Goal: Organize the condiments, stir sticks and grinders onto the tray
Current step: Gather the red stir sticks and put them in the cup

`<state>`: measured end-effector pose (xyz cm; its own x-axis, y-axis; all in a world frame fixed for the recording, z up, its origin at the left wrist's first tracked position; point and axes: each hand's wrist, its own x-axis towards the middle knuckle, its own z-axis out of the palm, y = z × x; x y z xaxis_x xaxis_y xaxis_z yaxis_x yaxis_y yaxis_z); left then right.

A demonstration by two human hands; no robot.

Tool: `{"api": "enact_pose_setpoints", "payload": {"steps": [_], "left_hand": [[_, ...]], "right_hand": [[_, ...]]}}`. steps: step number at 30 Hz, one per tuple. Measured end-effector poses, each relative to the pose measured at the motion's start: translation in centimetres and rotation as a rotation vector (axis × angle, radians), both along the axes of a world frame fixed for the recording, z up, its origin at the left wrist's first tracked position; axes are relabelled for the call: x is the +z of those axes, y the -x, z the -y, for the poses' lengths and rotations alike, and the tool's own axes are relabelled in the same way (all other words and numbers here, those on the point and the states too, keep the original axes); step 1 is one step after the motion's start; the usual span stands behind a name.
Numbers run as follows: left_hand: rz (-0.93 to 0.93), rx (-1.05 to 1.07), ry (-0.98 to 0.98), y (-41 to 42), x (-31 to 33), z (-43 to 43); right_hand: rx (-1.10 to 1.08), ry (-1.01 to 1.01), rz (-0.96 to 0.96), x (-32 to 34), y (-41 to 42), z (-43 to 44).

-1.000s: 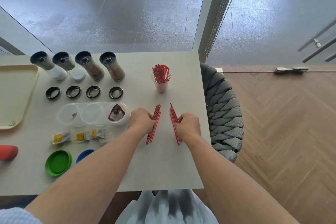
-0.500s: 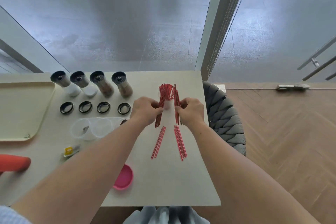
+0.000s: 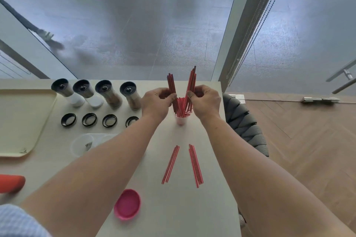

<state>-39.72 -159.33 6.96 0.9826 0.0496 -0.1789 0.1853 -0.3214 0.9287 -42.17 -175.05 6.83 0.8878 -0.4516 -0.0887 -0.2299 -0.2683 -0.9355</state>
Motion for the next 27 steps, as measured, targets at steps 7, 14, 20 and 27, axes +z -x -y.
{"api": "enact_pose_setpoints", "payload": {"steps": [7, 14, 20, 27], "left_hand": [[-0.001, -0.054, -0.017, -0.2, -2.2, 0.7], [-0.003, -0.086, -0.086, 0.0, -3.5, 0.4], [-0.004, -0.104, -0.134, 0.4, -4.3, -0.1], [0.028, -0.148, -0.200, 0.4, -4.8, -0.3]], "right_hand": [[0.011, -0.025, 0.014, -2.2, -0.7, 0.1], [0.061, -0.023, 0.022, -3.3, -0.9, -0.2], [0.097, -0.044, 0.009, -4.4, -0.2, 0.1], [0.108, 0.075, 0.058, -4.9, 0.3, 0.2]]}}
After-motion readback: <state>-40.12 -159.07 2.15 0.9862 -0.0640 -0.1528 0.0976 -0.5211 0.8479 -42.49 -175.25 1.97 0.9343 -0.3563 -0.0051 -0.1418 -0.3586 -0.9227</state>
